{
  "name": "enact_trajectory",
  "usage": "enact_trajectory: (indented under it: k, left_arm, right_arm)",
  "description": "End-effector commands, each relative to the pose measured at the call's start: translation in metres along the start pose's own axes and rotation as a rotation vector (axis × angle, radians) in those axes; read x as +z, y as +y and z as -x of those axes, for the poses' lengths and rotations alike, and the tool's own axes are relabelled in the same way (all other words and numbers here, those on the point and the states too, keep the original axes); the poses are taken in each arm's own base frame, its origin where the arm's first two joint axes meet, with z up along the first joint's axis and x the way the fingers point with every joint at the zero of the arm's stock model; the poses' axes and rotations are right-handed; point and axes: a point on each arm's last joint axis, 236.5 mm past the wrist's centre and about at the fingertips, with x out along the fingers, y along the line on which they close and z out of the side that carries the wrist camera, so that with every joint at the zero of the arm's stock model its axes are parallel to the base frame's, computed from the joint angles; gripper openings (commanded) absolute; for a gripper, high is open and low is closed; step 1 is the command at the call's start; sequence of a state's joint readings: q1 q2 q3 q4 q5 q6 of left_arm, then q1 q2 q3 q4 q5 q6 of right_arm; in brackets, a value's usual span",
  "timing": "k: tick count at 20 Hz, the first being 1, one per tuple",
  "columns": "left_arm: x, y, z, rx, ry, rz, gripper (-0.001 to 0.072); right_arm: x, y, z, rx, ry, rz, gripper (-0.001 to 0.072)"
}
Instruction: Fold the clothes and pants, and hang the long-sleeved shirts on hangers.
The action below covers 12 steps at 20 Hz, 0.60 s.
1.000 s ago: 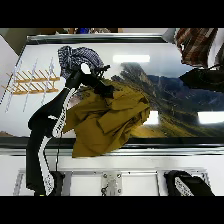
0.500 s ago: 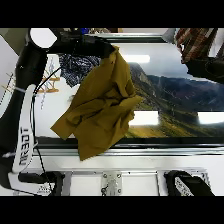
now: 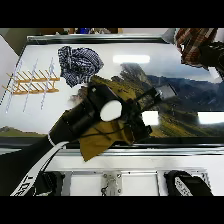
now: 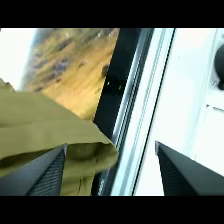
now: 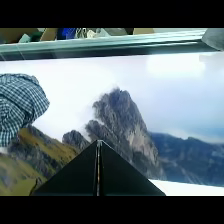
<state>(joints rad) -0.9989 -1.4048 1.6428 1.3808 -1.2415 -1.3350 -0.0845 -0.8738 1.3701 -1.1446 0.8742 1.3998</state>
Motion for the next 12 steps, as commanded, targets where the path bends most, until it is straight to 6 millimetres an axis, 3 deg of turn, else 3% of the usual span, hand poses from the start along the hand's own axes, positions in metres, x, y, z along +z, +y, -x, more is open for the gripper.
enact_trajectory:
  k: [1,3,5,10,11,12]
  left_arm:
    - [-0.011,0.051,0.016,0.258,0.001,0.208,0.0588]
    - [-0.018,0.093,0.042,0.319,-0.050,0.416,0.0588]
    - [-0.038,0.125,0.054,0.324,-0.047,0.574,0.0588]
    - [-0.122,0.166,0.035,0.344,0.054,0.868,0.0588]
    - [-0.135,0.169,0.033,0.346,0.062,0.911,0.0588]
    - [-0.145,0.172,0.031,0.341,0.062,0.948,0.0588]
  right_arm:
    - [-0.038,0.006,0.001,0.035,0.158,0.100,0.0021]
    - [-0.060,0.008,-0.004,0.042,0.231,0.151,0.0019]
    - [-0.094,0.017,-0.015,0.049,0.316,0.217,0.0019]
    - [-0.224,0.069,-0.060,0.154,0.582,0.358,0.0031]
    - [-0.244,0.082,-0.068,0.186,0.622,0.380,0.0202]
    - [-0.263,0.097,-0.078,0.221,0.655,0.413,0.0518]
